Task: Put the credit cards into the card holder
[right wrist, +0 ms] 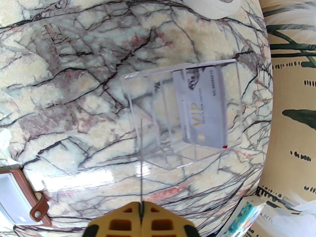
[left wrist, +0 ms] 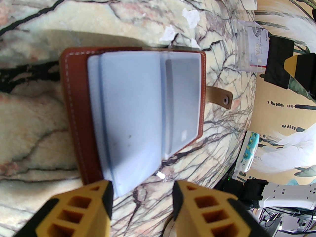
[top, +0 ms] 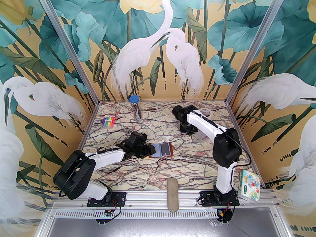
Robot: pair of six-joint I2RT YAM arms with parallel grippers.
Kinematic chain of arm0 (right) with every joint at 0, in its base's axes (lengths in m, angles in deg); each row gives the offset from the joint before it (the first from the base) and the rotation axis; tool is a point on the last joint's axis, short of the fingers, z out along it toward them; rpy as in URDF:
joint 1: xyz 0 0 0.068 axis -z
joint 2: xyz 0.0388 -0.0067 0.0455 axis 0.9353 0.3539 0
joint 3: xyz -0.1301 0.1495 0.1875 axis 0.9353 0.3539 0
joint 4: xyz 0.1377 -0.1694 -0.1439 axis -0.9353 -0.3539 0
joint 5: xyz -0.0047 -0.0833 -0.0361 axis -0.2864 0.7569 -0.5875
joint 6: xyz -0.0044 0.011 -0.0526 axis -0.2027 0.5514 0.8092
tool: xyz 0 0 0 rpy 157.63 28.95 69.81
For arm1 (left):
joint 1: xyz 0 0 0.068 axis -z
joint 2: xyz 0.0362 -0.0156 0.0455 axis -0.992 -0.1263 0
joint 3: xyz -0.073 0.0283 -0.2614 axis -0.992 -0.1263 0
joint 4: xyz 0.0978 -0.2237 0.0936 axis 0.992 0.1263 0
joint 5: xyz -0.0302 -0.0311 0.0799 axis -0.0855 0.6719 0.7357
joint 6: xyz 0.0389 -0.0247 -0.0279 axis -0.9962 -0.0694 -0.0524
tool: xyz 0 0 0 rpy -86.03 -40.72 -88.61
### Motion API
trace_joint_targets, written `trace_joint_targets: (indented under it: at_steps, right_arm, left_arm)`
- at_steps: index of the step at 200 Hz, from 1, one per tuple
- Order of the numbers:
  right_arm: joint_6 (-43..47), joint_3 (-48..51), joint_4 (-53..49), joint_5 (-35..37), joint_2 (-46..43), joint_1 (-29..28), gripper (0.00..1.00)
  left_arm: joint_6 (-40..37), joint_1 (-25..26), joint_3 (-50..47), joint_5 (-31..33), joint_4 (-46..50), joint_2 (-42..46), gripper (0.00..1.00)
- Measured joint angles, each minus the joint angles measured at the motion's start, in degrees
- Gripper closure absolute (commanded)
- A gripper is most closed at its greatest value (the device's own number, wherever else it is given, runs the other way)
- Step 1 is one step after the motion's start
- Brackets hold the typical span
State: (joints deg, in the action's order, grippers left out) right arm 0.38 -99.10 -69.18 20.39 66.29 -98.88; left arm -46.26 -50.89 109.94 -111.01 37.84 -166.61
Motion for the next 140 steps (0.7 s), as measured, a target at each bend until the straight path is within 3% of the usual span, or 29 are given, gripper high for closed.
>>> trace_joint_targets:
  at_steps: [37,75,140]
  right_arm:
    - [-0.33,3.32,4.26,-3.13,-1.81,-2.05,1.0]
    - [0.42,11.93,11.43,-11.04,-10.36,-2.36,1.0]
    - [6.16,20.85,25.0,-31.74,-17.81,-2.27,1.0]
  left_arm:
    - [-0.13,0.0,-0.04,0.44,1.4,2.16,0.54]
    - [-0.72,0.0,-0.04,0.96,2.38,3.41,0.55]
    - [-1.75,0.0,0.04,0.76,4.02,3.74,0.62]
